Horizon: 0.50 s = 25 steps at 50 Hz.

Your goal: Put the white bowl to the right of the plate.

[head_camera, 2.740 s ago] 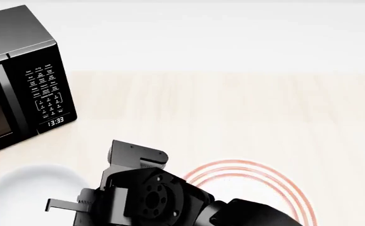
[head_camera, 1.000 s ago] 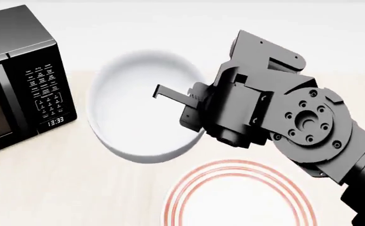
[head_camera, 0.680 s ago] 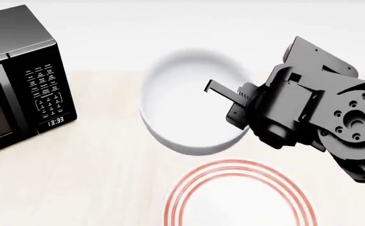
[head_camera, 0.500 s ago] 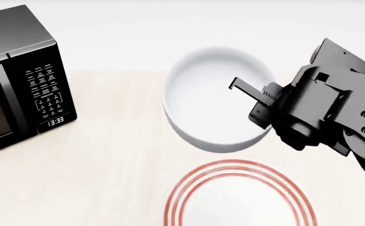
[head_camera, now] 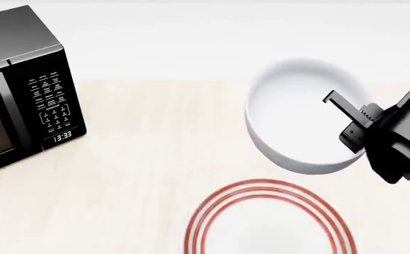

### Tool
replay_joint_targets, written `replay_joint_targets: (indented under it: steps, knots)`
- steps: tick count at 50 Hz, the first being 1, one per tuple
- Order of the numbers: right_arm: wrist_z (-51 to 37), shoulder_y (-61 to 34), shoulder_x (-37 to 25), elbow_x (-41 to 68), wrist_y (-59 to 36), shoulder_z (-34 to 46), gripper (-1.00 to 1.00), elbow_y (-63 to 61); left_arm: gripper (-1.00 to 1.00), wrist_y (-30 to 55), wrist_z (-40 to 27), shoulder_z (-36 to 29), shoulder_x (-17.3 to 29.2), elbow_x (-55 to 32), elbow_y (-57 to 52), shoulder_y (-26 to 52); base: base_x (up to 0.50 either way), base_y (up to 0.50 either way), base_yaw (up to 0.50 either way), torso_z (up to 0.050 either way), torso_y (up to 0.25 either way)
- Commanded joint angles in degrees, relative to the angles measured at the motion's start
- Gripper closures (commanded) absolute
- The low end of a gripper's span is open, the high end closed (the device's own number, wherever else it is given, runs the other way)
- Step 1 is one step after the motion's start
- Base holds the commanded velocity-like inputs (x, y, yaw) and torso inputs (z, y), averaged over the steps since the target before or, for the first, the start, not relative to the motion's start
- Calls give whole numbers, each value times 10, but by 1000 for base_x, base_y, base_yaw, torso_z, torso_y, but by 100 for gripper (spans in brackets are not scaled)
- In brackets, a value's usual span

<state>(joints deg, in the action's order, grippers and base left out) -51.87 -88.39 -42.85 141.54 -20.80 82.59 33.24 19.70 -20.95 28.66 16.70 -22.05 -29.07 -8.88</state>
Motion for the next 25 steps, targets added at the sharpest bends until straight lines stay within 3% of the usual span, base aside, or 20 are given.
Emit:
replay_joint_targets:
  steps: [1,17,25]
  knots:
    - [14,7,-29,8,0,-16,100,37,-100,-1,-2,-5,2,2,0,0,0,0,0,0,0]
    - [35,42,-79,46,-6,-29,100,114,-100,-1,-6,-12,3,6,3,2,0,0,0,0,1]
    - [18,52,-113,57,17,-40,100,77,-100,-1,-7,-12,4,5,2,0,0,0,0,0,1]
